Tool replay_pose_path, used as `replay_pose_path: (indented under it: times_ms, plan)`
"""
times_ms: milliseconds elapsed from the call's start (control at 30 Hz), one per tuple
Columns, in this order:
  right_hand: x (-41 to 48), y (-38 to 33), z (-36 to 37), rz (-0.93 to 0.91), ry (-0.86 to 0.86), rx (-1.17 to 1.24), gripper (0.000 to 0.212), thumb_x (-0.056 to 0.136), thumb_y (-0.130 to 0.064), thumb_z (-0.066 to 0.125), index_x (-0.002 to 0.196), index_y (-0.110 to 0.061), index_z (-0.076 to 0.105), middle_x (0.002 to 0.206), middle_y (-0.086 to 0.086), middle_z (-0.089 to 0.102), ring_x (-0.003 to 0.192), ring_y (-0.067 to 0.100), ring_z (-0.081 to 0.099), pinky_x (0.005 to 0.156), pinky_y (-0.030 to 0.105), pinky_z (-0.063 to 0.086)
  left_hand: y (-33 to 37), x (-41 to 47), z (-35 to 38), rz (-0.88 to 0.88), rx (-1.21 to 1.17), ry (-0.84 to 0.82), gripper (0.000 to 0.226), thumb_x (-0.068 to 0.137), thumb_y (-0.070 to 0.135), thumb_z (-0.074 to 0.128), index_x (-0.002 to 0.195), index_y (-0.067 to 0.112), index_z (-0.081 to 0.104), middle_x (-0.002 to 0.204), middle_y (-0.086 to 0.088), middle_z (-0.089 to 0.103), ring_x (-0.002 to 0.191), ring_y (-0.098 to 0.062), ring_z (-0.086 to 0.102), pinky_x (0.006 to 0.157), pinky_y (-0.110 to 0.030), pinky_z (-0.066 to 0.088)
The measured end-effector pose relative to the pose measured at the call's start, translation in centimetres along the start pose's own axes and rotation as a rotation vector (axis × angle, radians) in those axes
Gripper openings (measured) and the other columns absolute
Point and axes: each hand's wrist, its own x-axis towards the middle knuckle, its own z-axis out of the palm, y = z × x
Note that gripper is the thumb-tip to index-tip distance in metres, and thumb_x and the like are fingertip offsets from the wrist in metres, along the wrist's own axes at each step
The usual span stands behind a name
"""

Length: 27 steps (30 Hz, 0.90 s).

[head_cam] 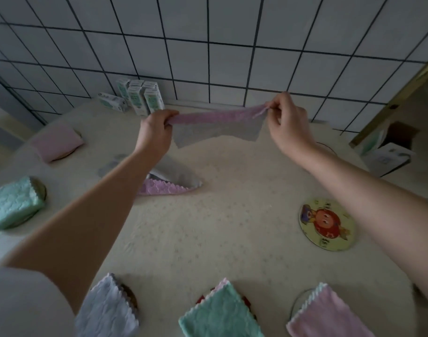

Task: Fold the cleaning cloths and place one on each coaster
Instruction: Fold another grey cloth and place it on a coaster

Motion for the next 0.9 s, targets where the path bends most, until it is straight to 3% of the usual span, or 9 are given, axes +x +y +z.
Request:
replay_pose_path:
  times_ms: [200,300,433,600,733,900]
  plan:
    - [-9.6,5.9,-5.6,-0.103,-0.082,-0.122,0.006,0.091,-0.006,0.053,0.096,-0.007,0.053,0.080,0.001,0.059,0.055,0.003,0.049,0.045,0.013,0.039,3.1,-11.6,5.3,0.151,0.061,-0.030,0.035,0.079,-0.006,0.053,0.108,0.003,0.070,0.106,-0.015,0.070,0.099,-0.030,0.064,0.086,-0.021,0.040]
    - [-15.2,9.1,-7.3,-0.094,-0.179,-0.118,0.015,0.086,0.000,0.055,0.098,-0.009,0.054,0.091,0.002,0.062,0.070,0.013,0.059,0.059,0.027,0.052,3.4,-18.1,8.3,0.137,0.053,-0.092,0.028,0.081,-0.003,0.057,0.104,0.004,0.072,0.101,-0.014,0.071,0.094,-0.028,0.065,0.084,-0.023,0.041]
    - [-21.9,12.8,-7.6,0.002,-0.299,-0.134,0.023,0.081,0.003,0.054,0.098,-0.012,0.057,0.099,0.007,0.067,0.088,0.027,0.064,0.072,0.041,0.054,3.3,-25.9,11.5,0.045,0.049,-0.177,0.024,0.082,-0.003,0.060,0.103,0.004,0.072,0.105,-0.012,0.071,0.100,-0.027,0.065,0.090,-0.025,0.043]
    - [-28.5,15.1,-8.4,0.102,-0.430,-0.083,0.024,0.084,0.007,0.055,0.101,-0.009,0.061,0.105,0.007,0.069,0.092,0.024,0.065,0.076,0.030,0.052,4.3,-32.1,12.5,-0.040,0.035,-0.270,0.037,0.077,-0.015,0.056,0.106,0.003,0.071,0.107,-0.013,0.070,0.101,-0.026,0.065,0.092,-0.025,0.043]
    - [-31.7,16.2,-9.4,0.122,-0.471,-0.071,0.023,0.085,0.006,0.057,0.102,-0.008,0.065,0.107,0.004,0.070,0.094,0.019,0.066,0.080,0.033,0.055,4.1,-34.6,12.1,-0.060,0.063,-0.324,0.040,0.077,-0.018,0.055,0.106,0.004,0.072,0.107,-0.013,0.071,0.101,-0.026,0.066,0.094,-0.024,0.041]
    - [-32.2,16.8,-10.3,0.211,-0.476,-0.175,0.021,0.081,-0.004,0.066,0.095,-0.020,0.070,0.085,-0.001,0.061,0.079,0.018,0.060,0.065,0.035,0.051,3.3,-34.5,10.8,-0.128,0.036,-0.430,0.035,0.084,-0.011,0.057,0.110,0.009,0.071,0.106,-0.006,0.071,0.097,-0.016,0.064,0.089,-0.020,0.044]
